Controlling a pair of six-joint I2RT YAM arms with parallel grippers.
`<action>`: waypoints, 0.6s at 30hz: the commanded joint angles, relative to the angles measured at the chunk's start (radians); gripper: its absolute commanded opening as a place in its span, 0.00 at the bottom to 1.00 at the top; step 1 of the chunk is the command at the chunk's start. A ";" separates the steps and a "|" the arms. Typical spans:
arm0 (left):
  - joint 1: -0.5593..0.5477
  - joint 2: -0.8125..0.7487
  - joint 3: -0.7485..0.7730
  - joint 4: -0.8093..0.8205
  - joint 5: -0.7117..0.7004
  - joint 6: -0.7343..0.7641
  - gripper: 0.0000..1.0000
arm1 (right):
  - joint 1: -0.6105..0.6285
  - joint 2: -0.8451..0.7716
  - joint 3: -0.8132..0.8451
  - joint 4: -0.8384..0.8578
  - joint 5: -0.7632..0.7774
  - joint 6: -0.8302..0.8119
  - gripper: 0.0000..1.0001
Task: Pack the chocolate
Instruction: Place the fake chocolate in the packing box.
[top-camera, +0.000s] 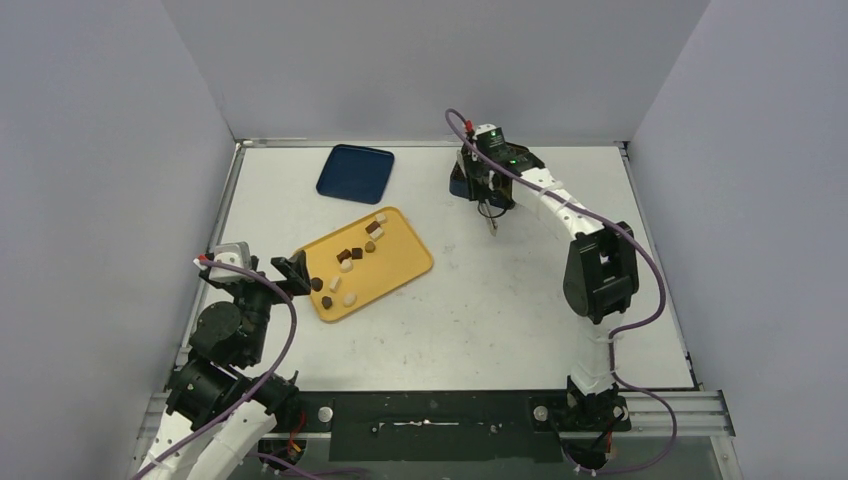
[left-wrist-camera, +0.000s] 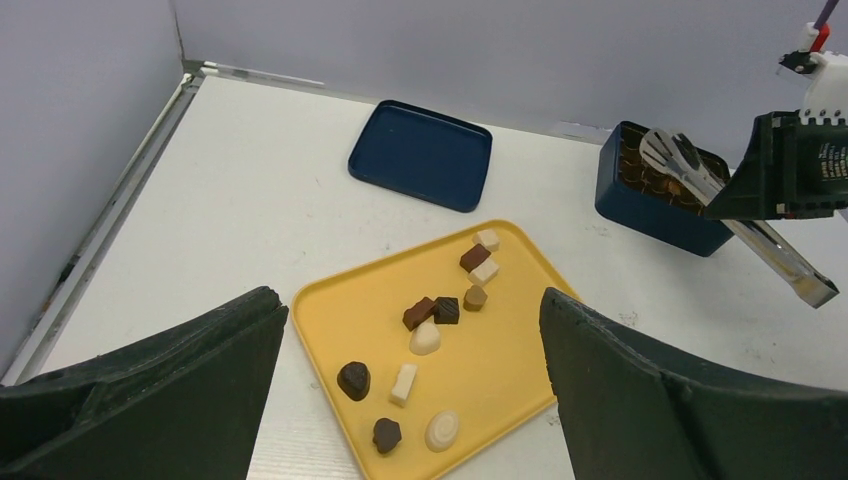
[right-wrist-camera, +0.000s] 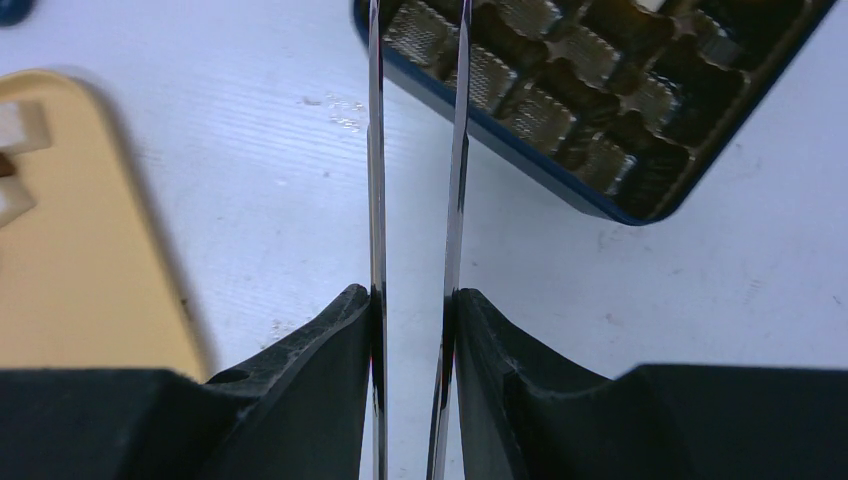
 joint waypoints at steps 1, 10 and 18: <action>0.006 0.011 0.011 0.036 0.012 0.003 0.97 | -0.061 -0.085 -0.017 0.026 0.012 0.014 0.24; 0.006 0.005 0.009 0.043 0.014 0.003 0.97 | -0.119 -0.081 -0.073 0.070 -0.063 0.019 0.28; 0.006 -0.001 0.008 0.042 0.013 0.005 0.97 | -0.124 -0.039 -0.075 0.099 -0.037 0.021 0.29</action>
